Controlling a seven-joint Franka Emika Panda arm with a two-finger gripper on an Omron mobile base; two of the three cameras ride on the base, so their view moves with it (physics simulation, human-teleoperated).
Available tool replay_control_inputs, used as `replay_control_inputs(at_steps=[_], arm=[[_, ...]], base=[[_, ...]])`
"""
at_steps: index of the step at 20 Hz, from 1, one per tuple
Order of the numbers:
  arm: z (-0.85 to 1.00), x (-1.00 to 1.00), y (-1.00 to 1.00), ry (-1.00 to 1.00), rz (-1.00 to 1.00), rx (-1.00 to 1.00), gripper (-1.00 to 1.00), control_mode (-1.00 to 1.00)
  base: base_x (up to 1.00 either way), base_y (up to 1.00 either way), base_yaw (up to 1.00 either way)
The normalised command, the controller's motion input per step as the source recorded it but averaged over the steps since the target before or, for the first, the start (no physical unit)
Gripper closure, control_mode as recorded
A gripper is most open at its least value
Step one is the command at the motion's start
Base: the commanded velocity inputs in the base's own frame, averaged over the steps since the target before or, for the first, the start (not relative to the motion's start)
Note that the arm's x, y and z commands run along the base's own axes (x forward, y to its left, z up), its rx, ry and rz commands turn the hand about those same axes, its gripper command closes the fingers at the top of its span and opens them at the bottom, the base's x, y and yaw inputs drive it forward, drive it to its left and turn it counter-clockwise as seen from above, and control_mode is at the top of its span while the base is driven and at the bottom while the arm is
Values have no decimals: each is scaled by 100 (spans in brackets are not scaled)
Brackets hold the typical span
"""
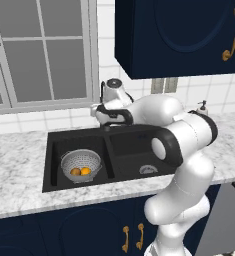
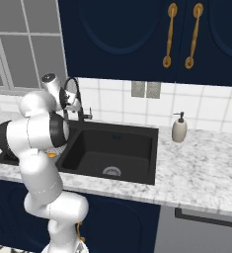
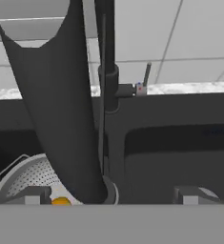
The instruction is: Put the colander in the sink, put the apple, orange in the colander, and turn on the sink faucet and pour water over the colander.
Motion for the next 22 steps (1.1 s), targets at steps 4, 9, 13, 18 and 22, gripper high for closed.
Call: replay_control_inputs(at_steps=[4,9,13,18,22], arm=[[-17,33,7,-1,-16,-2,-100,-100],[-14,25,-4,0,-10,0,-100,-100],[-5,42,6,0,-7,0,-100,-100],[0,48,1,0,-9,0,-100,-100],[0,48,0,0,-9,-1,-100,-100]], base=[[0,0,0],[0,0,0],[0,0,0],[0,0,0],[0,0,0]])
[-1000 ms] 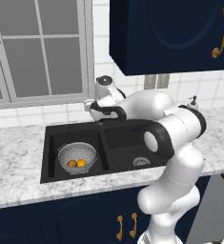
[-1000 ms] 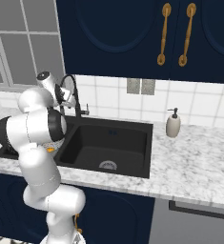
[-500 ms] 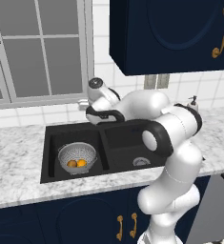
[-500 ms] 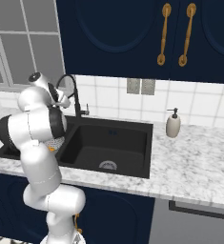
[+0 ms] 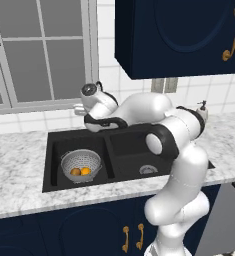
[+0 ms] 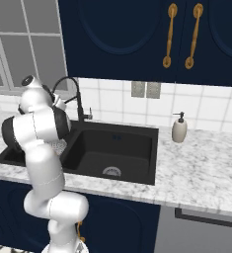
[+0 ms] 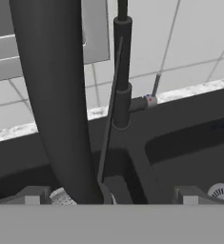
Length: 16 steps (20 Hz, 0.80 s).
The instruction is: Put the colander in the sink, put the apple, orange in the colander, and turn on the sink faucet and pour water over the colander.
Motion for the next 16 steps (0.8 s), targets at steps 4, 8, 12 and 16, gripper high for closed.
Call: replay_control_inputs(at_steps=[4,8,12,16], arm=[[0,56,0,2,-10,-1,-100,-100],[0,51,-3,2,-8,0,-100,-100],[-1,51,-12,5,-7,0,-100,-100],[-5,56,-12,9,-5,0,-100,-100]], base=[[0,0,0],[0,0,0],[0,0,0],[0,0,0]])
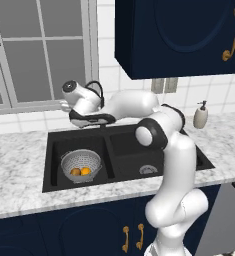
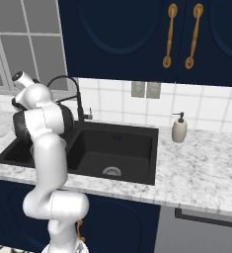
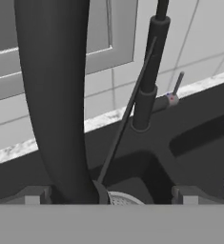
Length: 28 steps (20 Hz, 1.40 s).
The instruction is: Put the colander in the sink, put the apple, orange in the colander, and turn on the sink faucet and pour water over the colander.
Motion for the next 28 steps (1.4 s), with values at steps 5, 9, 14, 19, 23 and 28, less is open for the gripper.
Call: replay_control_inputs(at_steps=[5,9,14,19,23,28], arm=[[-9,43,-14,5,-3,0,-100,-100],[-13,23,-16,2,-3,0,-100,-100],[-10,-7,-18,1,-2,0,-100,-100],[16,-52,-2,0,0,1,-100,-100],[43,-48,3,-2,0,7,-100,-100],[30,-90,-23,0,6,10,-100,-100]], base=[[0,0,0],[0,0,0],[0,0,0],[0,0,0],[0,0,0],[0,0,0]])
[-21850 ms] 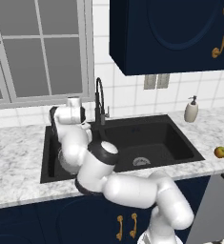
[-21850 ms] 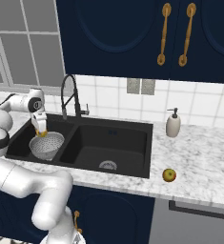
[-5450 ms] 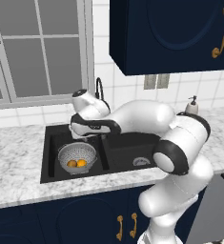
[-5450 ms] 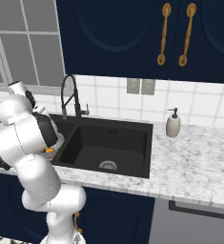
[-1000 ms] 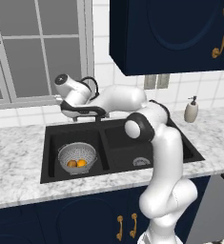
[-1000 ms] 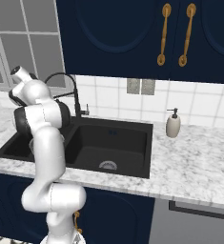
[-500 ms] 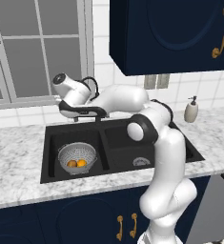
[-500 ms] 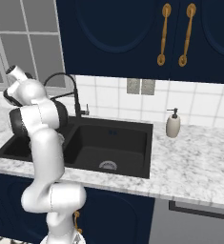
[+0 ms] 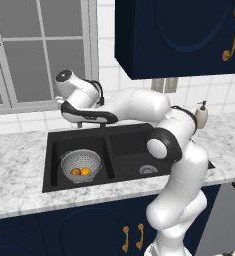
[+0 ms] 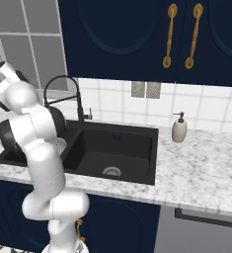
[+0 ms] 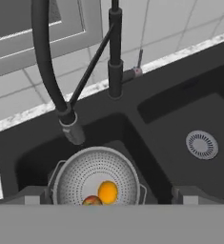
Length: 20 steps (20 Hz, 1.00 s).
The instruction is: Put the colander in the sink, put the apple, orange in the colander, and turn on the sink faucet and pour water over the colander.
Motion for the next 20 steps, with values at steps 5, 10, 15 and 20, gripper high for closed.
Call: replay_control_inputs(at_steps=[5,10,15,20], arm=[[23,-89,-60,-3,37,3,-100,-100],[14,-67,-70,-1,48,0,-100,-100],[3,-42,-77,0,43,0,-100,-100],[1,11,-81,6,20,6,-100,-100]], base=[[0,0,0],[0,0,0],[0,0,0],[0,0,0]])
